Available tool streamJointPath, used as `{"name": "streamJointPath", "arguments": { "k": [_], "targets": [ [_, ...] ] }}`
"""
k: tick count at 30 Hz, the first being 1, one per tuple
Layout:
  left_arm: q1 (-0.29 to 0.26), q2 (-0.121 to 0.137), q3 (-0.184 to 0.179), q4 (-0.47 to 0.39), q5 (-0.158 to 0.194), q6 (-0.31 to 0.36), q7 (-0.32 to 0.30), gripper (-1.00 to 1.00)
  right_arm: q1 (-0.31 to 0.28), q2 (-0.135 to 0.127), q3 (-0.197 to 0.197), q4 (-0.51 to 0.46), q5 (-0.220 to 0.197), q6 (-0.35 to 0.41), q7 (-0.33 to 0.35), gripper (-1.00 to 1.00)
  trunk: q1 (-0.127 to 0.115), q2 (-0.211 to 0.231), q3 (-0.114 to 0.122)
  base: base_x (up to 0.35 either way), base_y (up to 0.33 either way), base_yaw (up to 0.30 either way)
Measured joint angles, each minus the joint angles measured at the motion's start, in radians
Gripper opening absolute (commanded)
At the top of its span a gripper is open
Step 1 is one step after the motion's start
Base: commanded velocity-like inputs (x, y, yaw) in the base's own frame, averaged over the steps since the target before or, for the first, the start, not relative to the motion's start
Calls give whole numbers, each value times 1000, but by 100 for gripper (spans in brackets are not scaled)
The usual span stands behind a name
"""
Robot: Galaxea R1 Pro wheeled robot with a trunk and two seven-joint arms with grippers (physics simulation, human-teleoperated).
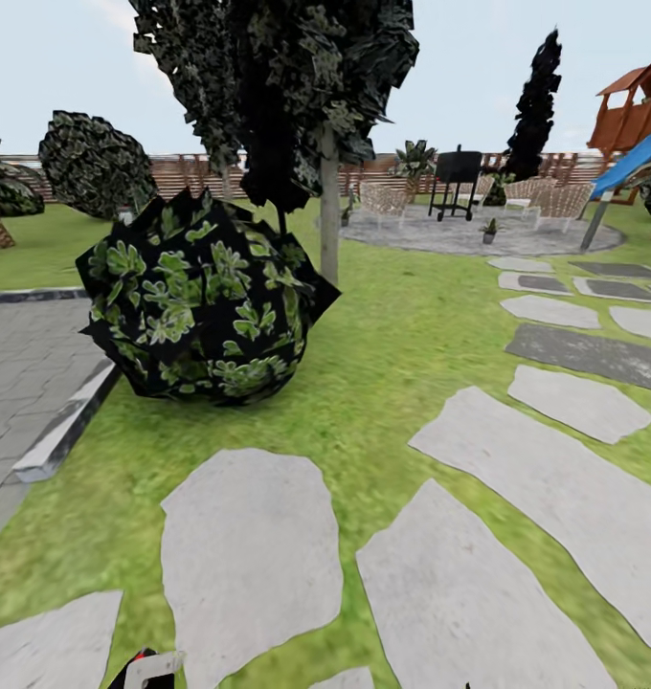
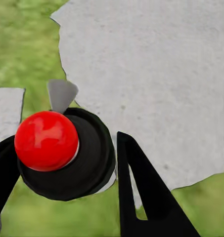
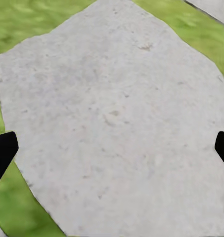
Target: Pick up the pesticide atomizer in the garden and spray insectifuge to fully cover both potted plants in the garden.
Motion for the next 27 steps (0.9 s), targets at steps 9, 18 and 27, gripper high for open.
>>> {"name": "streamJointPath", "arguments": {
  "k": [9,18,27],
  "targets": [
    [0,0,0,0,-1,0,0,-100,0,0,0,0,0,0,0,100,0,0,0,290,-159,-300],
    [0,0,0,0,0,1,0,-100,0,0,0,0,0,0,0,100,0,0,0,281,-195,-300],
    [0,0,-2,0,0,0,0,-100,0,0,0,0,1,0,0,100,0,0,3,281,-197,-300]
  ]
}}
